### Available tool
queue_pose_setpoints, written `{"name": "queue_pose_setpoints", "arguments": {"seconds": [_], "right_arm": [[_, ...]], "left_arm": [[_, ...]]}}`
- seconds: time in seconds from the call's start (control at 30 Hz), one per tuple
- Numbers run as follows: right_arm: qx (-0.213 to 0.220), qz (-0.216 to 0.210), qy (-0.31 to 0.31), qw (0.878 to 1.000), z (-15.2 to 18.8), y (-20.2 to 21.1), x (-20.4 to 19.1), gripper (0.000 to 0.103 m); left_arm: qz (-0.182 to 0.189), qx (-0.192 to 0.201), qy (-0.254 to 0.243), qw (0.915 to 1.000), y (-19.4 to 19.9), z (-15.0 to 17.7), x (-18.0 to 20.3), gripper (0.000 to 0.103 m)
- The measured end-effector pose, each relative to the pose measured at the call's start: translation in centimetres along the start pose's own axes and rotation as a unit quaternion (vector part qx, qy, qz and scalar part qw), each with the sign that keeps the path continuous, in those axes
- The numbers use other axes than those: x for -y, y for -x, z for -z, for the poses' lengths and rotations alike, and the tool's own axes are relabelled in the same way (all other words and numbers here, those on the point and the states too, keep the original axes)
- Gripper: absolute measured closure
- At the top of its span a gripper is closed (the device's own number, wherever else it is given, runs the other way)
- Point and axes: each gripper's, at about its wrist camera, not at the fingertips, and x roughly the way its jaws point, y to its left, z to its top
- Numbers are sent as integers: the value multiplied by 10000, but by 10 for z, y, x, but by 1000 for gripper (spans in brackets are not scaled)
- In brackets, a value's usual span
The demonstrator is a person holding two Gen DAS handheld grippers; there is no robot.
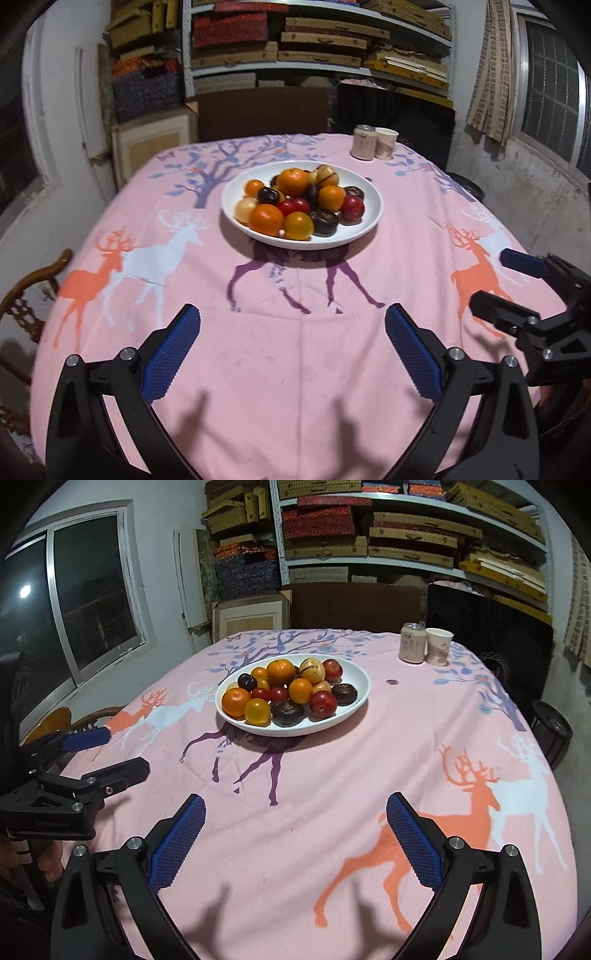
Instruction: Organize fruits
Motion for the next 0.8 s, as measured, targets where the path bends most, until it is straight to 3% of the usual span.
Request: {"name": "queue_pose_setpoints", "arguments": {"seconds": [0.4, 0.8], "right_arm": [[293, 173, -310, 9989, 14, 41, 7, 4], [372, 207, -252, 9988, 16, 51, 2, 4]], "left_arm": [[-209, 464, 10, 9987, 62, 12, 3, 5], [-363, 544, -67, 9978, 76, 15, 4, 5]]}}
